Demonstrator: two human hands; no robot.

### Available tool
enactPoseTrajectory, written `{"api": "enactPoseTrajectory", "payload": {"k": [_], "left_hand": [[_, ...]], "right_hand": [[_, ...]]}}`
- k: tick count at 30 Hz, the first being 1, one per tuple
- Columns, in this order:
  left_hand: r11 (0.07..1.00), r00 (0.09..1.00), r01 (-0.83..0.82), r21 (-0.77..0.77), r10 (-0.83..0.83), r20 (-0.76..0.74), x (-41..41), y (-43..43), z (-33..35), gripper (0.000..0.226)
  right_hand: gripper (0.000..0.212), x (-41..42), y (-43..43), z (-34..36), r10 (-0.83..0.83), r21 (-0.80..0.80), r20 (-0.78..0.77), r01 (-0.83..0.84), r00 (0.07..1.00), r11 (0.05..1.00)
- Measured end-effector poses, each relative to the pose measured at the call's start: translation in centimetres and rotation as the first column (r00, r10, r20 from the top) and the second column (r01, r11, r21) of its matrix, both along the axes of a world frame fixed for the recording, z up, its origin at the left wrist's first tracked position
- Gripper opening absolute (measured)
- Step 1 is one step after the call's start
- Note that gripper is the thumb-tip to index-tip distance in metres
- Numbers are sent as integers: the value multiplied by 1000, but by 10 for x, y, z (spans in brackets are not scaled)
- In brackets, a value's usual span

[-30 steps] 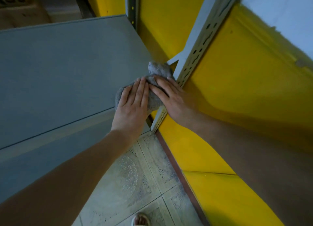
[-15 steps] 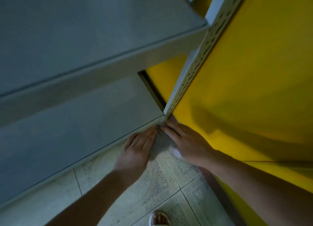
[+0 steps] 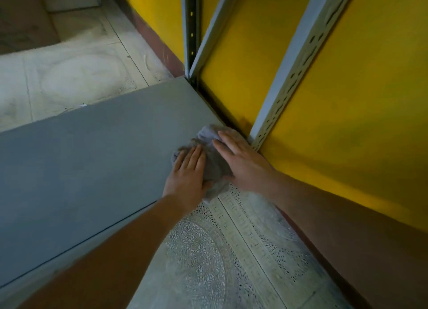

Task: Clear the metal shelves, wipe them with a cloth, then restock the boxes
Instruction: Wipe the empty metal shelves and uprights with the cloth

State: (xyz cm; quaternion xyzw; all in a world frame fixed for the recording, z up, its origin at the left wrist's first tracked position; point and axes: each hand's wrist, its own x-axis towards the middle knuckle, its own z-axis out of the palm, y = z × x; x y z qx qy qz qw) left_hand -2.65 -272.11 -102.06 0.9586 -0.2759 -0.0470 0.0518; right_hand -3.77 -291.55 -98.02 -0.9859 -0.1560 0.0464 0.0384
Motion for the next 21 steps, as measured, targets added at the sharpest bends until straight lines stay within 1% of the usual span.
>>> {"api": "enactPoseTrajectory", "payload": {"k": [2, 5, 6, 7, 8, 9, 10, 11, 12, 14, 16, 18, 21], "left_hand": [[994, 998, -3, -107, 10, 57, -3, 1, -10, 83], [980, 998, 17, -198, -4, 67, -17, -2, -15, 70], [971, 997, 34, -238, -16, 73, -17, -4, -15, 66], [962, 996, 57, -266, -36, 82, -18, -6, -13, 64], [960, 993, 71, -272, -44, 105, -15, -8, -12, 65], [964, 991, 60, -258, -27, 129, -12, -9, -13, 71], [972, 991, 12, -236, 20, 135, -9, -11, -15, 79], [979, 990, -42, -200, 68, 123, -7, -11, -16, 89], [984, 989, -77, -158, 96, 110, -7, -13, -18, 97], [992, 989, -98, -79, 105, 101, -11, -16, -21, 98], [995, 994, -96, -19, 97, 57, -12, -19, -16, 95], [994, 994, -104, 30, 103, 19, -14, -17, -8, 93], [991, 991, -128, 34, 129, -34, -17, -14, -4, 95]], "right_hand": [[101, 17, -1, -10, 38, -100, 1, -38, 999, 994], [116, 31, -6, -15, 123, -241, -16, -123, 992, 963], [116, 35, -12, -15, 145, -283, -24, -146, 989, 948], [111, 37, -20, -16, 159, -321, -45, -165, 986, 933], [103, 38, -27, -21, 171, -342, -56, -180, 984, 922], [91, 36, -32, -28, 185, -349, -32, -185, 982, 919], [80, 36, -34, -37, 194, -357, 10, -178, 981, 917], [74, 35, -33, -45, 172, -353, 46, -145, 984, 924], [72, 34, -32, -51, 147, -354, 77, -111, 986, 929], [75, 35, -29, -60, 151, -391, 116, -94, 982, 915], [83, 37, -27, -57, 134, -384, 81, -94, 988, 919], [85, 37, -28, -56, 122, -384, 78, -83, 989, 919], [85, 36, -27, -54, 123, -382, 55, -93, 991, 919]]}}
